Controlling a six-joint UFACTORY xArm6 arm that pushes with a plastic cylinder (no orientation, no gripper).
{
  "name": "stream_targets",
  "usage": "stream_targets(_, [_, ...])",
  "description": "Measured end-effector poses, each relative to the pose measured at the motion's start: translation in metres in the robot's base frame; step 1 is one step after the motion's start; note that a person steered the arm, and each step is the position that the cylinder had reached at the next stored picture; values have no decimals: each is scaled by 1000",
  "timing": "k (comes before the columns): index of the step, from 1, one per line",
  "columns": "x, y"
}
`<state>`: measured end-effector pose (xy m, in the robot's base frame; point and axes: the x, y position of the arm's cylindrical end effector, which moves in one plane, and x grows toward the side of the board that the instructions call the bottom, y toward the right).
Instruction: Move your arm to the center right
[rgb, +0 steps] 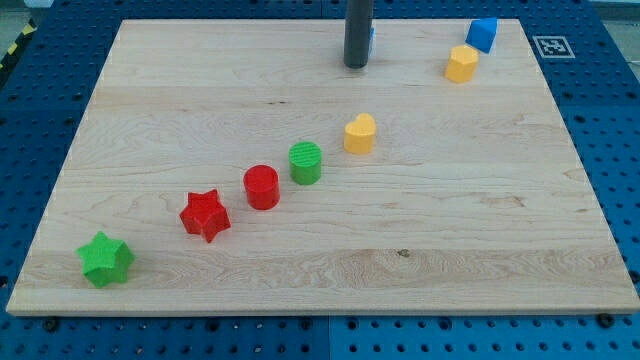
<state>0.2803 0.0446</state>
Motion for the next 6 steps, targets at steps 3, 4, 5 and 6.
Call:
stream_targets(3, [45,57])
stream_targets(4, [83,113])
stream_targets(5, [93,186])
stream_targets(6, [77,252])
